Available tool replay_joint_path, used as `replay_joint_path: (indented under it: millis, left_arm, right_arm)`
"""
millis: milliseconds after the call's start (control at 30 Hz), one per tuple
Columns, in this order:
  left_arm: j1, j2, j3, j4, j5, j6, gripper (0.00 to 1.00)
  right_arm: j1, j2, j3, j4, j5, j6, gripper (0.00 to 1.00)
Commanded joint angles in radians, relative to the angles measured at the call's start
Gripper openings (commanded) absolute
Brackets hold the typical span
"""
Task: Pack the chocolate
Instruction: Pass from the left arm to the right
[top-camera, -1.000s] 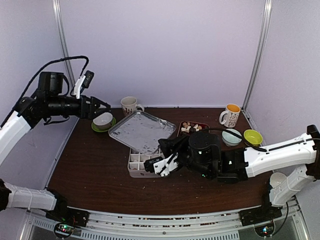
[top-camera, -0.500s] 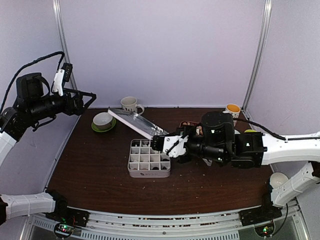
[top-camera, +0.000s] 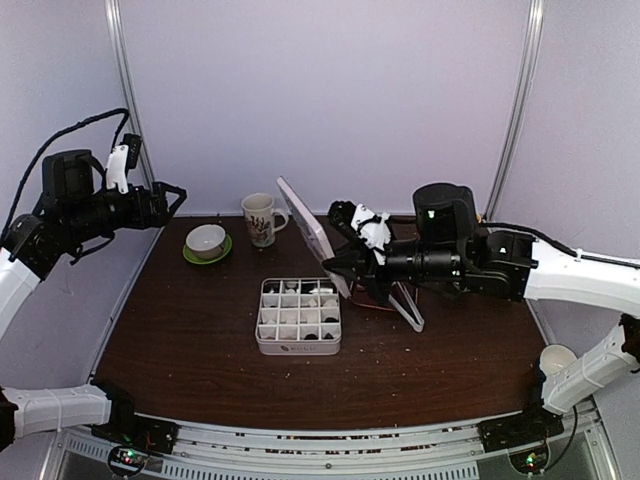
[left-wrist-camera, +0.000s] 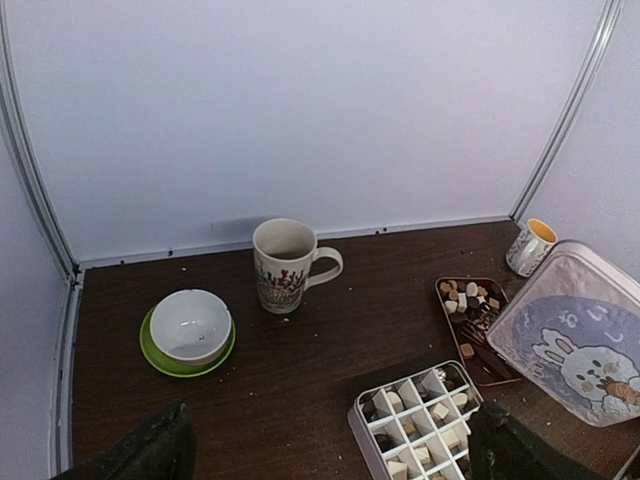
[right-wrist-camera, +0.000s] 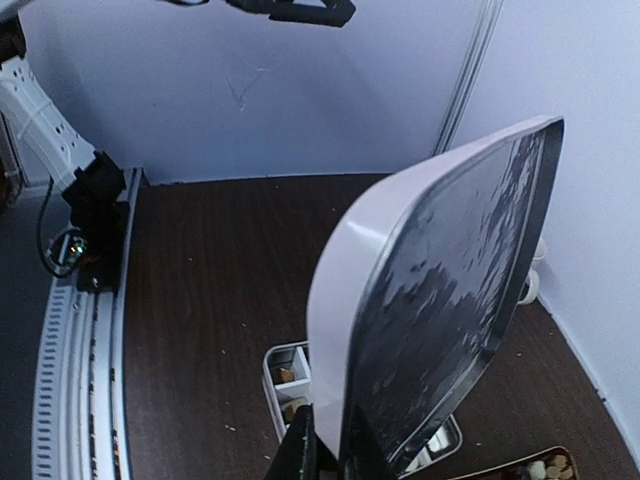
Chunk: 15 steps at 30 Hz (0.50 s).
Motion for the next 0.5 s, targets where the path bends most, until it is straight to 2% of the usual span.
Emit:
replay_joint_path:
  millis: [0, 133, 233, 300, 467]
  left_arm:
    - [0.013, 0.001, -0.024, -0.012, -0.047, -0.042, 0.98]
    - [0.019, 0.027, -0.035, -0.022, -0.01, -0.05, 0.98]
    - [0.018, 0.048, -0.048, -0.018, 0.025, -0.057, 0.98]
    - [0.019, 0.063, -0.057, -0.015, 0.045, -0.058, 0.98]
    - [0.019, 0.092, -0.083, -0.015, 0.084, -0.046, 0.98]
  right_arm:
    - [-0.057, 0.027, 0.075, 0.108, -0.226, 0.304, 0.0]
    - [-0.133, 0.108, 0.128, 0.172, -0.389, 0.586, 0.0]
    - [-0.192, 0.208, 0.198, 0.194, -0.57, 0.784, 0.0]
    - [-0.212, 0.269, 0.199, 0.296, -0.671, 0.916, 0.0]
    - [-0.212, 0.342, 0.175, 0.525, -0.735, 1.08, 0.0]
